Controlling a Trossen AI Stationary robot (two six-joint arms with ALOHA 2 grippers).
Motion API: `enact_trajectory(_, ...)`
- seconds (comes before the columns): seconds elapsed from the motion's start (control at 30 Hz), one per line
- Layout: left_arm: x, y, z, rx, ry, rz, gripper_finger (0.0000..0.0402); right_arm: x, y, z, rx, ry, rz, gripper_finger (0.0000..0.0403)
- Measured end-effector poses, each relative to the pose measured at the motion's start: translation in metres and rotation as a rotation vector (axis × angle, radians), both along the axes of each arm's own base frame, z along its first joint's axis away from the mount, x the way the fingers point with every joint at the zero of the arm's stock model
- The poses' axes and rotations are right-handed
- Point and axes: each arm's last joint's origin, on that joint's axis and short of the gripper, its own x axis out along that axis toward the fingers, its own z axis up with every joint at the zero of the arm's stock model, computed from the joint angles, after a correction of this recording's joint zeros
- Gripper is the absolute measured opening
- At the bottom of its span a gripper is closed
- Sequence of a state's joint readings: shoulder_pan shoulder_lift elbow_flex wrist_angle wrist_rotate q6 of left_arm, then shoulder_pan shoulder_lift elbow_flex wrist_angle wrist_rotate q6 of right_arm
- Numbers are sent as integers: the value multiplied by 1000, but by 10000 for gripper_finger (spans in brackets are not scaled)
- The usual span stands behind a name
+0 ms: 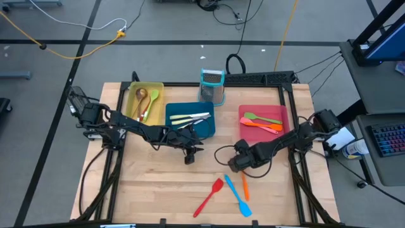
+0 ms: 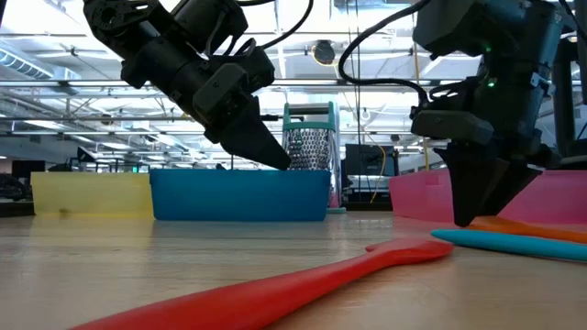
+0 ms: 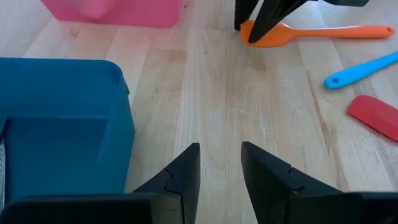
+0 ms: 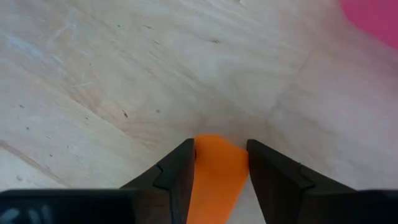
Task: Pick & Place Kitchen Items
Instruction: Put the orange spatula into the red bin
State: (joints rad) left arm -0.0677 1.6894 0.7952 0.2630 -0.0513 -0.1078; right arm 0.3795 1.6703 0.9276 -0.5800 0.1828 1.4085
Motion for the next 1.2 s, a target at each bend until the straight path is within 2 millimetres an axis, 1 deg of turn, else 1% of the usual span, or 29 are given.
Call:
enact_trajectory(0.2, 0, 0, 0, 0, 0, 0, 120, -4, 10, 0, 20, -8, -48, 105)
enact_trajectory(0.27, 0, 0, 0, 0, 0, 0, 120, -5, 11, 0, 31, -12, -74, 96)
enact_trajectory(0.4, 0, 0, 0, -1, 0, 0, 120, -4, 12, 0, 8, -33, -65, 75)
enact_trajectory(0.5, 0, 0, 0, -1, 3, 1, 120, -2, 12, 1, -21, -60, -28, 50)
enact_trajectory(0.63, 0, 0, 0, 0, 6, 0, 120, 1, 13, 1, -17, -93, -21, 13)
enact_trajectory(0.73, 0, 0, 0, 0, 6, 0, 120, 3, 14, 2, -17, -114, -2, 10)
enact_trajectory(0.83, 0, 0, 0, 0, 6, 0, 120, 9, 16, 4, 5, -181, -2, 15)
enact_trajectory(0.97, 0, 0, 0, 0, 6, 1, 120, 16, 20, 9, 39, -255, 79, 9)
enact_trajectory(1.07, 0, 0, 0, 0, 5, 2, 120, 22, 24, 20, 45, -363, 147, 6)
enact_trajectory(1.2, 0, 0, 0, 4, 5, -1, 120, 21, 20, 37, -34, -447, 194, 6)
